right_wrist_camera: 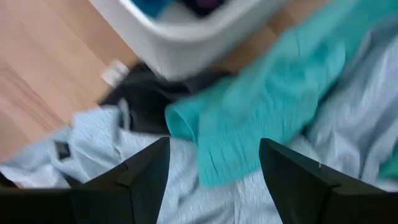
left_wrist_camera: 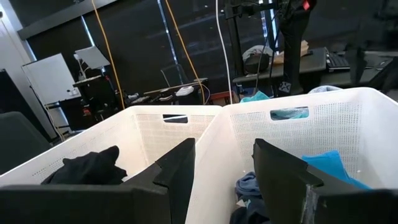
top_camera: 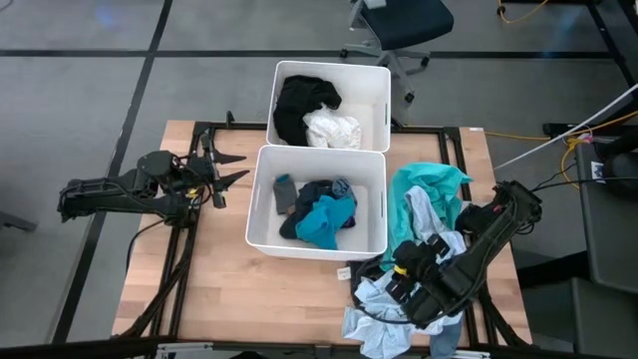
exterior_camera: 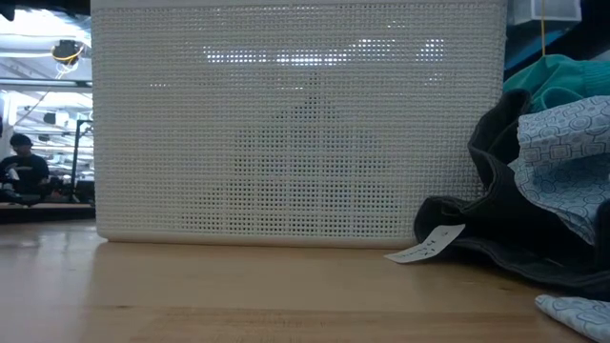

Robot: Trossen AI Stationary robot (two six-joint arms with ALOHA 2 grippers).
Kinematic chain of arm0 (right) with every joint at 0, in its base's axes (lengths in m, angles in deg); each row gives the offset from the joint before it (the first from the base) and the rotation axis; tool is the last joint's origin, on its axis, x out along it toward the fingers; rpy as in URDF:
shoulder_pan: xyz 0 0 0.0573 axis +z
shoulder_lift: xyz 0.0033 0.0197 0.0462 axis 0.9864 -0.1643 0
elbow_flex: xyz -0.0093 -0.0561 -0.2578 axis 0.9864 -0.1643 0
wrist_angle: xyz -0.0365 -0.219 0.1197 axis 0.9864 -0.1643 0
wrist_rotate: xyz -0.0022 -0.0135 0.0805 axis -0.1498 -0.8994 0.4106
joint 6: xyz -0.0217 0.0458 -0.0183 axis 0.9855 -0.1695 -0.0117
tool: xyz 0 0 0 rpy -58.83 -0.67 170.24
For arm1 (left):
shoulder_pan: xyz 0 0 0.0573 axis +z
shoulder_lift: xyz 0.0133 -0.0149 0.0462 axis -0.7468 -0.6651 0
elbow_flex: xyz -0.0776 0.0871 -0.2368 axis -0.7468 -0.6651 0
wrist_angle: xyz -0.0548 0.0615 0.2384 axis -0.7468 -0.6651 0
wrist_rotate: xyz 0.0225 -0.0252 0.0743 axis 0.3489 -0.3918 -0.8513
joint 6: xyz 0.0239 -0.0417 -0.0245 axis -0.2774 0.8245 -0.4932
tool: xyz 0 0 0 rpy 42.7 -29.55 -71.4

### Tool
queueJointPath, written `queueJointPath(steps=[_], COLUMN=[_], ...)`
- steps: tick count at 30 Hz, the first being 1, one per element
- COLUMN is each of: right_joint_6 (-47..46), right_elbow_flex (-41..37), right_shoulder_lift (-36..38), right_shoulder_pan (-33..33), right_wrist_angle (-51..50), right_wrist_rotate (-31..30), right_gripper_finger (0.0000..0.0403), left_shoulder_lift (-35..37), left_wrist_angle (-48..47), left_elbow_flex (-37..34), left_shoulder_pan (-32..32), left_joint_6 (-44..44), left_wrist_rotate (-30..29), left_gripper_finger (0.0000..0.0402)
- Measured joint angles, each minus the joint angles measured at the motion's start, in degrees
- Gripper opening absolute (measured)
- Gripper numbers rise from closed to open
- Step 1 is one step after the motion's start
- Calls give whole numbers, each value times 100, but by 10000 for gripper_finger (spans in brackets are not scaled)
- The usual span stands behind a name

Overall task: Sort clothes
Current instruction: Put the blue sock into the bottom white bin

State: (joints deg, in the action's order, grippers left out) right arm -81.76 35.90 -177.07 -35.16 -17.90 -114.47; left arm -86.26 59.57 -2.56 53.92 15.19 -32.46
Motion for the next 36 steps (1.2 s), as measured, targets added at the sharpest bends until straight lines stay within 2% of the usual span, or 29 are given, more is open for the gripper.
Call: queueJointPath(steps=[6,9,13,16,19,23,36], right_joint_6=[-900,-1507,-2538,-3459,-3887,-3999,-3578], right_elbow_flex=[-175,-175,-172,-175,-175,-175,-175], right_shoulder_lift=[-2,-2,-32,-155,-355,-658,-1346], right_shoulder_pan=[8,138,384,574,733,915,1411], right_wrist_angle=[47,436,960,994,1077,1072,1735], right_wrist_rotate=[1411,2147,2569,2982,3424,3687,3676], right_gripper_finger=[248,248,248,248,248,248,248], left_shoulder_lift=[0,0,0,-1,0,0,0], left_wrist_angle=[2,2,-20,-51,-62,-49,33], left_elbow_flex=[0,0,0,1,0,0,0], left_shoulder_pan=[0,0,0,0,0,0,0], left_joint_6=[-1,17,66,74,69,69,6], left_wrist_rotate=[0,2,0,1,1,0,0], left_gripper_finger=[150,150,150,150,150,150,150])
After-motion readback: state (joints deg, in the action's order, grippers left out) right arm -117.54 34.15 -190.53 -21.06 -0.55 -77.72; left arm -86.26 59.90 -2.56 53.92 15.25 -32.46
